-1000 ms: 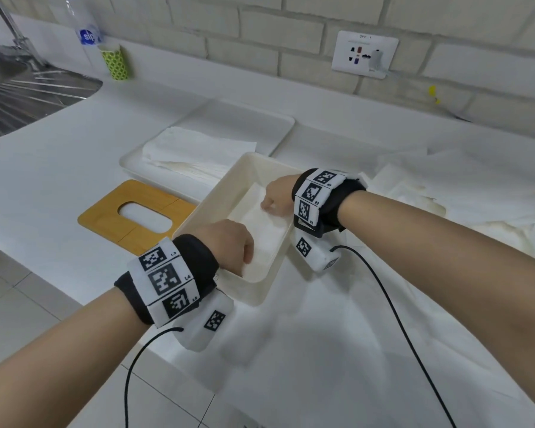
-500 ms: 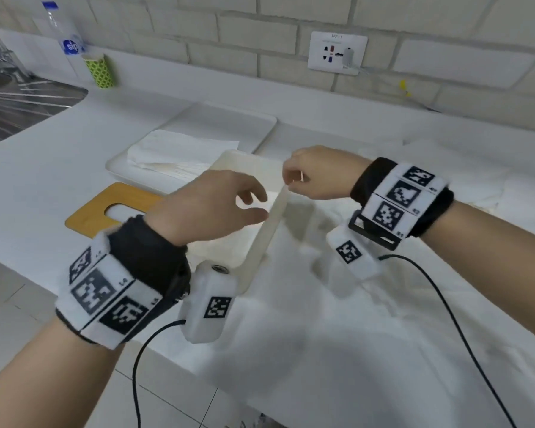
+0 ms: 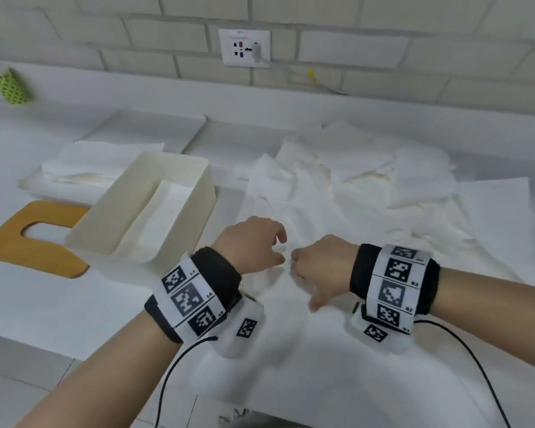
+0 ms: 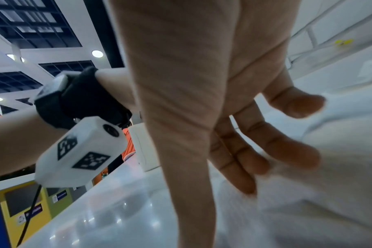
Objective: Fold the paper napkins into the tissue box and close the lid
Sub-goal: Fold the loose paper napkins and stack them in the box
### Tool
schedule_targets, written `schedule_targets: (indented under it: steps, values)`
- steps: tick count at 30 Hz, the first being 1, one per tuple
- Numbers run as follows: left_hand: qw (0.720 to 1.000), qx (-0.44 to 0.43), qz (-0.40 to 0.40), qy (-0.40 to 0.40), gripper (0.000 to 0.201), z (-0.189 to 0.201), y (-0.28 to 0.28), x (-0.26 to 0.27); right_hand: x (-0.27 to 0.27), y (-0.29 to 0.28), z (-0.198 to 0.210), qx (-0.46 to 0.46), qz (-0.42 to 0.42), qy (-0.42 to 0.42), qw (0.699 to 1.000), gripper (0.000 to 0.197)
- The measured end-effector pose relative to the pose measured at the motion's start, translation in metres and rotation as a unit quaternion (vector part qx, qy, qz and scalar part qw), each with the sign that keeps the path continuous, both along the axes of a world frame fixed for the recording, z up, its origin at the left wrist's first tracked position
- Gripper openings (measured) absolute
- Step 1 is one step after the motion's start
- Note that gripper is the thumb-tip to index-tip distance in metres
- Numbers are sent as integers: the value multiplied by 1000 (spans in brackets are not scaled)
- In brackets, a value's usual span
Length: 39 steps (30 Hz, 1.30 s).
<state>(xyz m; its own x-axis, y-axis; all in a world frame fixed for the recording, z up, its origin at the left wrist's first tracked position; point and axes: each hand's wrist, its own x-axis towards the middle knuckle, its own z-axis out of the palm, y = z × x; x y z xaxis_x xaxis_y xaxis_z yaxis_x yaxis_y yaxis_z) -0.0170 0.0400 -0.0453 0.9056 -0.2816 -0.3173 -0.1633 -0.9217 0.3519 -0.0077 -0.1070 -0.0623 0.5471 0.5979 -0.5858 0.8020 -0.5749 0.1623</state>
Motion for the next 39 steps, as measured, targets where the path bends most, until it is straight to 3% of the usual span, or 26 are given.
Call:
schedule_targets:
  steps: [9,10,13,19,24,27,29,31,33,36,39]
  values:
    - [988,85,-14,129,72,2,-20,-4,5,-7,-6,71,30,-50,996,9]
    - [989,76,-8,127,69,4,-19,-6,8,-10,-4,100,15,-38,994,2]
    - [997,13,36,63,43,10,-18,-8,19,-26,7,208,-64,8,976,14]
    - [985,-113,100,-80,14,23,-17,-2,24,-53,31,422,-177,59,887,13]
    - [927,-312,154,-139,10,28,-15,8,22,-53,41,498,-240,26,833,22]
    - [835,-462,210,-213,12,29,-12,13,29,-53,48,567,-281,0,774,26]
    - [790,-540,230,-179,20,29,-9,14,34,-54,51,605,-308,-4,735,27]
    - [791,-563,214,-104,20,28,-10,12,34,-51,55,639,-325,17,697,21]
    - [800,-563,197,-66,24,23,-13,11,35,-46,55,656,-341,27,673,40]
    - [783,-575,226,-76,26,14,-16,14,34,-39,54,663,-360,52,655,54]
    - [761,-590,262,-70,21,5,-14,18,33,-34,52,653,-360,75,662,54]
